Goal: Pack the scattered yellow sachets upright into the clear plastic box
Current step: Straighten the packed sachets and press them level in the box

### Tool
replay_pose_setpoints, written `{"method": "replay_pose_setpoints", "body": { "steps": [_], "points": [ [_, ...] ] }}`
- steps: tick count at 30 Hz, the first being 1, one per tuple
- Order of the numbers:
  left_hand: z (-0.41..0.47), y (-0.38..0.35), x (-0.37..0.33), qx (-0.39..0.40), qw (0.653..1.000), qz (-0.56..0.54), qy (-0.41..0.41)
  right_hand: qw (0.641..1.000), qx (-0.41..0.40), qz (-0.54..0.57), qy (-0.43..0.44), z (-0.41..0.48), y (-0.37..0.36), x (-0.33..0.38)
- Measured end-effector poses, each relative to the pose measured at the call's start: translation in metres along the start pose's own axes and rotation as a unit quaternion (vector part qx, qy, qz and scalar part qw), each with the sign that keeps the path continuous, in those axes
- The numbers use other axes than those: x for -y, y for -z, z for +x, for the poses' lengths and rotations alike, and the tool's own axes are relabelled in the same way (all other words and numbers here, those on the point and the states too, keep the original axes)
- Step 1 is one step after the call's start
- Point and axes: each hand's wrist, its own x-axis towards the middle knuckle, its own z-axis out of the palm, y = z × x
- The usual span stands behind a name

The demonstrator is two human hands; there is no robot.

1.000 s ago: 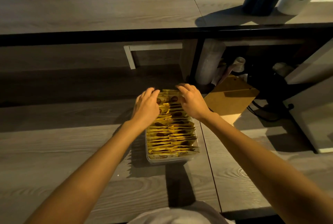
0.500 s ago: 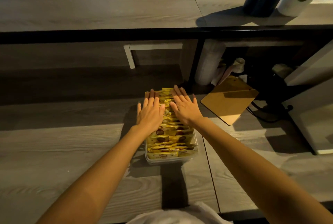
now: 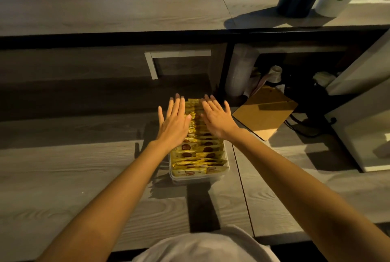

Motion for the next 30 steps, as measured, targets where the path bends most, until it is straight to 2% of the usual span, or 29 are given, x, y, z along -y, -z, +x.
{"method": "replay_pose_setpoints", "body": {
  "steps": [3, 8, 12, 20, 30],
  "points": [
    [-0.025, 0.0, -0.007, -0.022, 1.0, 0.004, 0.009, 1.0, -0.02, 0.014, -0.01, -0.025, 0.001, 0.003],
    [-0.07, -0.013, -0.015, 0.011, 0.999, 0.001, 0.032, 0.997, -0.032, 0.067, -0.015, -0.075, -0.02, 0.01],
    [-0.094, -0.033, -0.017, 0.036, 0.999, 0.003, 0.036, 0.996, -0.01, 0.088, -0.014, -0.095, -0.04, 0.009],
    [-0.068, -0.039, -0.007, 0.001, 0.999, 0.02, 0.026, 0.996, -0.018, 0.081, -0.022, -0.071, -0.045, 0.001],
    [-0.049, -0.042, -0.004, 0.012, 0.999, 0.026, 0.034, 0.998, -0.024, 0.046, -0.02, -0.052, -0.052, -0.005]
  ]
}}
